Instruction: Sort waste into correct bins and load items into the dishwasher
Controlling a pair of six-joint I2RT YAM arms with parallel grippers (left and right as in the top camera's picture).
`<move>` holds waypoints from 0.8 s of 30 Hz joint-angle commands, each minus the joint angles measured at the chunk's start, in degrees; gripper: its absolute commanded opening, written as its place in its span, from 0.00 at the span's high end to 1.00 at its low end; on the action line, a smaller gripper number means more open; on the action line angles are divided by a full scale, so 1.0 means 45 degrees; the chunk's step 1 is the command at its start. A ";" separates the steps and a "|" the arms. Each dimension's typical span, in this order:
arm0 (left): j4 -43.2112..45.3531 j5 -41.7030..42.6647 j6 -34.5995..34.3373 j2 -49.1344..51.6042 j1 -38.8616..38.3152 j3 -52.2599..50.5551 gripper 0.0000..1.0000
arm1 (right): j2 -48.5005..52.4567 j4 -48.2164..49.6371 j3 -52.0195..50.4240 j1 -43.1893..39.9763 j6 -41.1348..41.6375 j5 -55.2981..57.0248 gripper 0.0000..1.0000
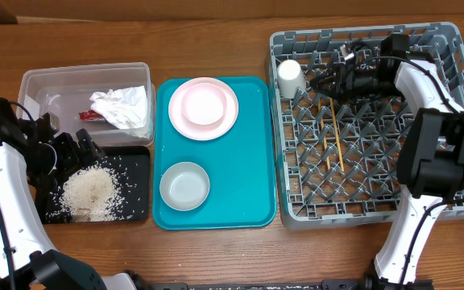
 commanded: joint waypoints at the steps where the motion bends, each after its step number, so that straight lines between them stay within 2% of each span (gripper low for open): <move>1: 0.0049 -0.0024 0.0194 -0.0063 -0.0107 0.0248 0.00 | -0.0457 -0.0291 0.0529 -0.0185 -0.0044 0.0423 0.70; 5: 0.0049 -0.0024 0.0194 -0.0063 -0.0107 0.0248 0.00 | -0.1506 -0.0612 0.0869 -0.0170 0.0063 0.1404 0.71; 12: 0.0049 -0.0024 0.0194 -0.0063 -0.0107 0.0248 0.00 | -0.4036 -0.1219 0.1268 0.0967 0.0393 0.6207 0.71; 17: 0.0049 -0.0024 0.0194 -0.0063 -0.0107 0.0248 0.00 | -0.5319 -0.1496 0.1268 0.2900 0.0797 0.9583 0.71; 24: 0.0049 -0.0024 0.0194 -0.0063 -0.0107 0.0248 0.00 | -0.5435 -0.3215 0.0797 0.6246 0.2497 1.4853 0.70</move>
